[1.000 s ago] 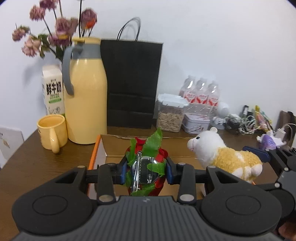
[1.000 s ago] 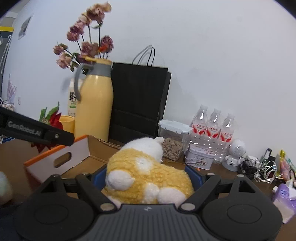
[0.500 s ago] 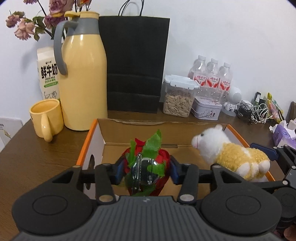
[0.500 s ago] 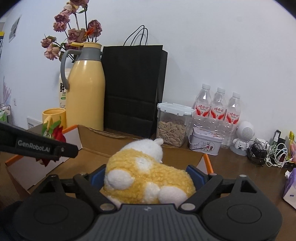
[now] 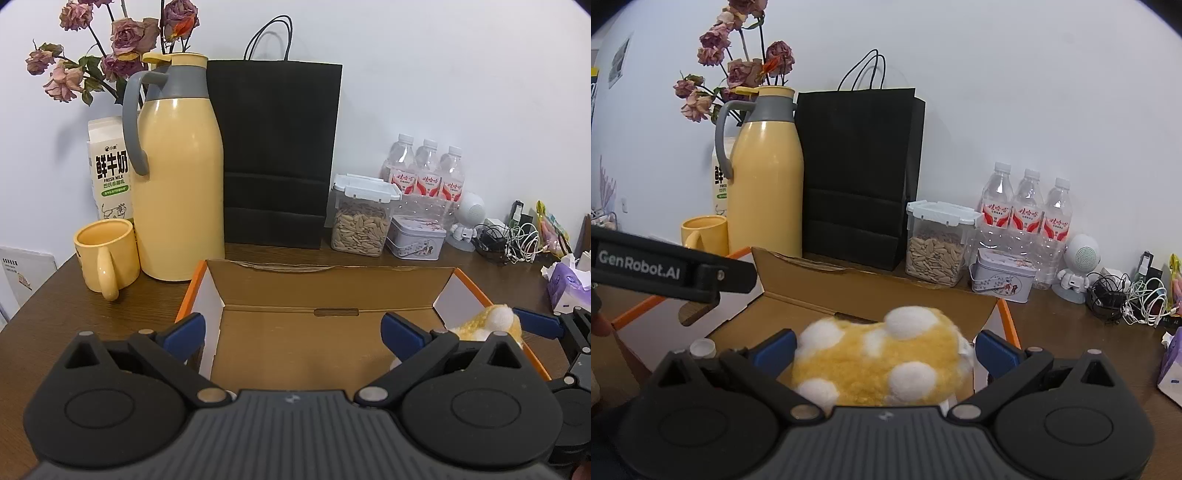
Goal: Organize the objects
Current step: 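Carry the ornament and plush toy into the box and open both grippers, then withdraw both tools from the box toward the remaining table items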
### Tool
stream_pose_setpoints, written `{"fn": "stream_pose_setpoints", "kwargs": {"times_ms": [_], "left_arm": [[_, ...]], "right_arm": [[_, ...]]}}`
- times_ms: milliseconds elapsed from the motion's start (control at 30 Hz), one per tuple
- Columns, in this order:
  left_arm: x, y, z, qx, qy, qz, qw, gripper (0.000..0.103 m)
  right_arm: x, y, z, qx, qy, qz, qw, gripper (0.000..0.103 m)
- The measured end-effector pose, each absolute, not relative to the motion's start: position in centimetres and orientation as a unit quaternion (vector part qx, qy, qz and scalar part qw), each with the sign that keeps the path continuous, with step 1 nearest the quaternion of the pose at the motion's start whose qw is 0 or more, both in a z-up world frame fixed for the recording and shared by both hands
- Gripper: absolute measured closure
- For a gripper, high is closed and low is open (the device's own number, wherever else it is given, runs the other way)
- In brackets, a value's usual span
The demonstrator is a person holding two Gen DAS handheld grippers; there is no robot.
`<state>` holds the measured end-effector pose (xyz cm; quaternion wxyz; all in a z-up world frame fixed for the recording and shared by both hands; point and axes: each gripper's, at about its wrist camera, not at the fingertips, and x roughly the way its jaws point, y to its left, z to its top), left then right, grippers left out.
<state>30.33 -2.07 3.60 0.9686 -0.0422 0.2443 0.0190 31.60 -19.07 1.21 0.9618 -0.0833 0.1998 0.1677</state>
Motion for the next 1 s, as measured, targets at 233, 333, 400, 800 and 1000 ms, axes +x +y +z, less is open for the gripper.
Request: {"fn": "stream_pose_setpoints", "kwargs": {"times_ms": [233, 333, 400, 800, 1000], "left_arm": [[29.0, -2.0, 4.7, -0.047, 0.22, 0.018, 0.974, 0.0], [28.0, -2.2, 5.3, -0.044, 0.202, 0.018, 0.978, 0.0], [27.3, -2.2, 5.7, -0.045, 0.191, 0.019, 0.98, 0.0], [21.9, -0.9, 7.3, -0.037, 0.173, 0.03, 0.984, 0.0], [18.9, 0.5, 7.4, -0.031, 0.175, 0.04, 0.983, 0.0]], "right_arm": [[30.7, -19.3, 2.2, -0.08, 0.195, 0.162, 0.964, 0.0], [29.7, -19.5, 3.0, -0.08, 0.185, 0.16, 0.966, 0.0], [29.0, -19.7, 3.5, -0.077, 0.18, 0.16, 0.968, 0.0], [24.0, -20.9, 5.1, -0.069, 0.18, 0.159, 0.968, 0.0], [21.3, -21.7, 5.2, -0.07, 0.184, 0.155, 0.968, 0.0]]}}
